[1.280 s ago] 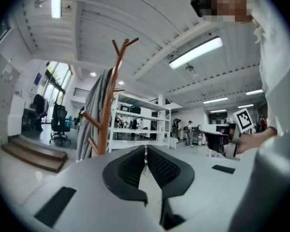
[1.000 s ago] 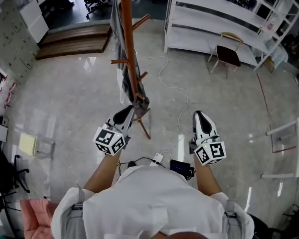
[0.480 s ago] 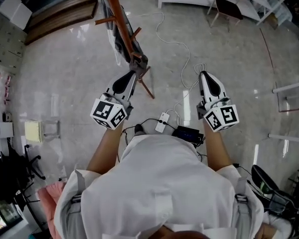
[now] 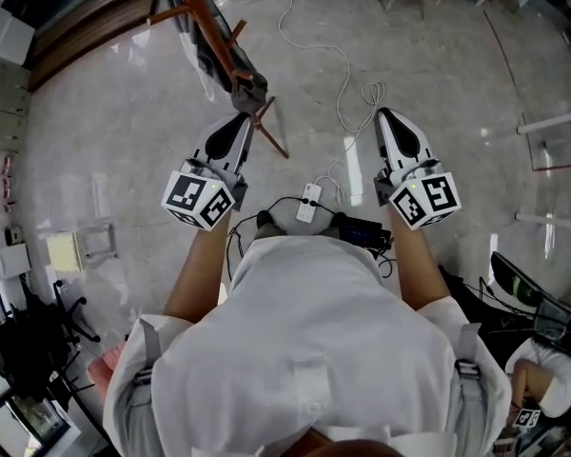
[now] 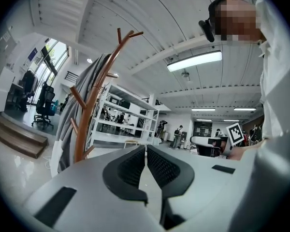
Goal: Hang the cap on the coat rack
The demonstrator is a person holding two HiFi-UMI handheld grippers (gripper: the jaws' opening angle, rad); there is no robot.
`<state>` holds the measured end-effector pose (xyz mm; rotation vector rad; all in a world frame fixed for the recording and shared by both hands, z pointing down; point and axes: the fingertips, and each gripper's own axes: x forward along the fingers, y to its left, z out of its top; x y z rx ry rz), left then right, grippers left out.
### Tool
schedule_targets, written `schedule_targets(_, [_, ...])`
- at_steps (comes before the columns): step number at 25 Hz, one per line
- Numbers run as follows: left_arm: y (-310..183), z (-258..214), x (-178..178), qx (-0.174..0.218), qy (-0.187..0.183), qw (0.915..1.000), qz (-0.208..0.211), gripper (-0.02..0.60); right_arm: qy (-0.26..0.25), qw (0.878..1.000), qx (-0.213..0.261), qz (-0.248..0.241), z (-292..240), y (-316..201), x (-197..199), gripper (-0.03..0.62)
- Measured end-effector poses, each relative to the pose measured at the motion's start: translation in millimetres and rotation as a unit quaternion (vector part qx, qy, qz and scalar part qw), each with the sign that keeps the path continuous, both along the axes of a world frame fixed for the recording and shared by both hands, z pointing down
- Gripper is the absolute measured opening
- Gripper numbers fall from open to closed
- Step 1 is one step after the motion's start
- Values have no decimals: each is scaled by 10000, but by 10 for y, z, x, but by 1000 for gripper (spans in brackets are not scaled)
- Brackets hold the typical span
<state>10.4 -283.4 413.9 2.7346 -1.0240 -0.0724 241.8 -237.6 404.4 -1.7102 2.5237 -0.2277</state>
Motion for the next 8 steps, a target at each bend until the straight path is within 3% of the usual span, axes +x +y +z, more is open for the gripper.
schedule_targets(8, [290, 56, 137, -185, 7, 9998, 88, 29, -135, 9997, -183, 61, 63, 273, 158, 25])
